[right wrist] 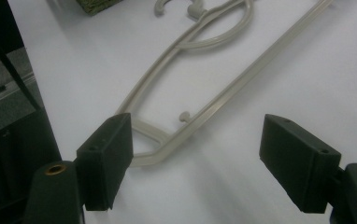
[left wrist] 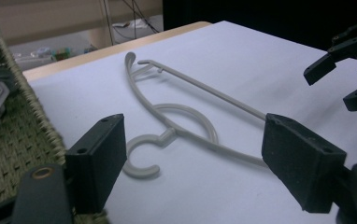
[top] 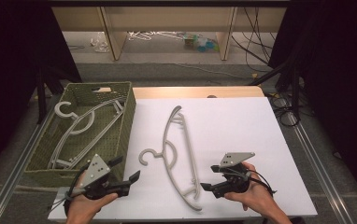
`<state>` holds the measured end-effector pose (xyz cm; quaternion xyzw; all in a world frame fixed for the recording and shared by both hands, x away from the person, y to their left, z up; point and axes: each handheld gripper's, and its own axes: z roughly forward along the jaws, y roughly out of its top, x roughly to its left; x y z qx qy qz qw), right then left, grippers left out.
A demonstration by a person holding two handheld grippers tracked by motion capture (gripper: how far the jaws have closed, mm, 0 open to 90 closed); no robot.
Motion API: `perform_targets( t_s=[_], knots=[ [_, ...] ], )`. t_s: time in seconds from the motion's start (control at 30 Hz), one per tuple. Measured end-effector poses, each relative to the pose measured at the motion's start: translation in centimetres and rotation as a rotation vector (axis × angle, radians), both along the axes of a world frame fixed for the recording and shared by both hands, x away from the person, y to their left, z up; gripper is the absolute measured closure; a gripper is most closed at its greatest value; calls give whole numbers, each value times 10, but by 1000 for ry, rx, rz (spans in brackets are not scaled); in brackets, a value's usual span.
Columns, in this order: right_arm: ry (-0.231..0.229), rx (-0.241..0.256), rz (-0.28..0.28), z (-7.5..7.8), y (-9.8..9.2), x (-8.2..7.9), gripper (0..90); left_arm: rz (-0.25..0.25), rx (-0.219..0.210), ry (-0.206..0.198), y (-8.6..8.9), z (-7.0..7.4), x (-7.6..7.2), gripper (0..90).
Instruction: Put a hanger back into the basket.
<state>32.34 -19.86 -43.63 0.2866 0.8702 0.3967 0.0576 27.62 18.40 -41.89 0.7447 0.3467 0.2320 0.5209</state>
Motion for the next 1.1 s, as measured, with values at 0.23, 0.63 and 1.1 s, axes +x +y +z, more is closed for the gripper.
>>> perform_targets(
  t_s=[0.23,0.63,1.1],
  knots=[
    [-12,9,4,1,-1,-3,262,-60,-25,-6,-3,-7,-2,168],
    [-25,5,42,0,16,-5,261,-52,-90,-32,4,-5,-2,162],
    [-33,-122,87,-10,89,11,285,-7,-87,-17,8,-7,-2,163]
  ],
)
